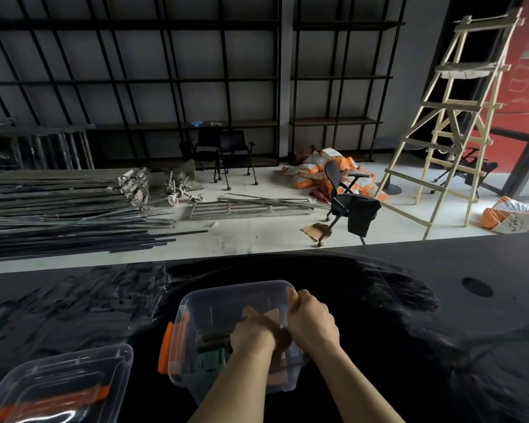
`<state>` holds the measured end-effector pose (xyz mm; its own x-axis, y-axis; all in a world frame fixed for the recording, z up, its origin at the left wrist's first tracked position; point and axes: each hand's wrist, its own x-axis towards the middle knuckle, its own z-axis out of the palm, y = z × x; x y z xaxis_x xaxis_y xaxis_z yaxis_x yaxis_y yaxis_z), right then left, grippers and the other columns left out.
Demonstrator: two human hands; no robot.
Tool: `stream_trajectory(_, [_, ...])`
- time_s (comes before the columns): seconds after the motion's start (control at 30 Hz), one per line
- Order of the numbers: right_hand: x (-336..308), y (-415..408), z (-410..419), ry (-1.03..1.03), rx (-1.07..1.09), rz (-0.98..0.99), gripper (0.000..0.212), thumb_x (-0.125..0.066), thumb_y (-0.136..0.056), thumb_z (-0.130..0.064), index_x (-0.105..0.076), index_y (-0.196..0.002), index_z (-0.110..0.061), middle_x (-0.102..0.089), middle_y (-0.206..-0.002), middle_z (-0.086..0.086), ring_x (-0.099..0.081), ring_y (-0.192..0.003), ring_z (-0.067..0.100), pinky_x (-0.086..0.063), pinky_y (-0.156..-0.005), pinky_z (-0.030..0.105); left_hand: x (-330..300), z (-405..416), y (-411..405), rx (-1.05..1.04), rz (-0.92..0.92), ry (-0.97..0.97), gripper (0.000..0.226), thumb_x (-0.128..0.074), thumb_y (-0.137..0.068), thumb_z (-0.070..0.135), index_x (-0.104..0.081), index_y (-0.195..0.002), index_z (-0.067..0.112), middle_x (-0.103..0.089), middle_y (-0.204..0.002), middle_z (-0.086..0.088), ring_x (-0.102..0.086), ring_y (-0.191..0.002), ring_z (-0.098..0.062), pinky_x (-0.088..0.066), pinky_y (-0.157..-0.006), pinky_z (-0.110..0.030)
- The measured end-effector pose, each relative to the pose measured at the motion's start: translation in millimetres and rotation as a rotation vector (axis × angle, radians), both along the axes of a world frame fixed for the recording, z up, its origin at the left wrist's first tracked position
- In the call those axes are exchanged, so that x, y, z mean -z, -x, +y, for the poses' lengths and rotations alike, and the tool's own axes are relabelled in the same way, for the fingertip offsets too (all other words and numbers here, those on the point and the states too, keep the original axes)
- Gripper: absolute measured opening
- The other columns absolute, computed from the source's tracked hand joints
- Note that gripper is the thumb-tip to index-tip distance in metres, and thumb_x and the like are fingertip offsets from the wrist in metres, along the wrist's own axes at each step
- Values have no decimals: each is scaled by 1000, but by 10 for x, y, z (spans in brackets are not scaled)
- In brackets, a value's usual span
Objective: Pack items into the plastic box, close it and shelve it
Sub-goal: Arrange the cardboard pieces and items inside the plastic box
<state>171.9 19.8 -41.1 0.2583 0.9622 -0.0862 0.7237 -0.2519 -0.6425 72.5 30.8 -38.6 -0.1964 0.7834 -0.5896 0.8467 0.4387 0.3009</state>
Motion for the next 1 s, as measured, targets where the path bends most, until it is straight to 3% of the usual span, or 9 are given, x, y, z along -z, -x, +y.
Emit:
stream_trajectory(0.2, [6,-24,-8,1,10,15,56,-23,-101,-57,-60,-109,-16,-67,-112,10,-63,-104,36,-46,-83,41,-79,21,-14,-17,6,34,92,-55,-77,66,-23,-146,13,-48,-129,-10,-53,-123,-27,-45,-82,-34])
stream_trajectory(0.3, [12,-27,4,1,6,15,54,-24,-101,-57,-60,-108,-17,-67,-112,9,-62,-105,35,-45,-83,41,-91,66,-19,-1,-5,32,104,-48,-78,71,-14,-153,7,-40,-149,-14,-46,-133,-32,-44,-98,-37])
stream_trajectory(0.33, [13,-29,5,-1,2,12,54,-23,-101,-56,-60,-109,-17,-67,-112,8,-62,-105,35,-45,-83,40,-111,76,-20,28,-3,22,98,-45,-81,69,-18,-154,8,-40,-152,-13,-46,-133,-32,-44,-98,-37])
stream_trajectory(0.43, [22,-36,9,-5,-5,11,55,-22,-101,-57,-60,-109,-17,-67,-110,8,-63,-102,34,-49,-85,42,-110,112,-12,200,70,23,52,-47,-95,40,-52,-138,12,-57,-137,-10,-57,-122,-28,-46,-88,-33])
stream_trajectory(0.5, [30,-31,11,-5,-4,10,55,-21,-101,-57,-59,-108,-18,-67,-109,7,-63,-100,33,-51,-85,42,-110,89,20,257,119,34,39,-46,-99,25,-55,-134,10,-59,-133,-10,-58,-120,-27,-46,-88,-32])
stream_trajectory(0.6, [51,-28,18,-20,-9,2,56,-21,-101,-58,-59,-108,-18,-67,-109,8,-63,-100,33,-50,-83,42,-84,47,78,245,130,8,36,-39,-102,16,-53,-135,8,-57,-136,-11,-58,-122,-24,-45,-90,-29])
stream_trajectory(0.77, [56,-34,33,-25,-12,-13,55,-22,-102,-56,-60,-109,-16,-66,-106,7,-63,-98,33,-45,-76,38,27,73,74,230,111,-50,35,-40,-102,20,-56,-132,9,-60,-132,-10,-60,-118,-23,-47,-92,-29])
stream_trajectory(0.9, [68,-24,37,-26,1,-11,55,-21,-102,-57,-59,-106,-17,-58,-94,3,-61,-91,30,-46,-76,38,149,111,28,369,151,-46,34,-41,-101,23,-58,-126,8,-62,-128,-11,-60,-116,-24,-47,-98,-33])
stream_trajectory(1.0, [77,-10,51,-24,8,-7,55,-21,-102,-57,-59,-107,-17,-64,-100,6,-63,-97,33,-45,-76,38,199,156,37,550,259,-41,31,-51,-96,18,-57,-124,8,-60,-127,-13,-59,-114,-27,-46,-93,-36])
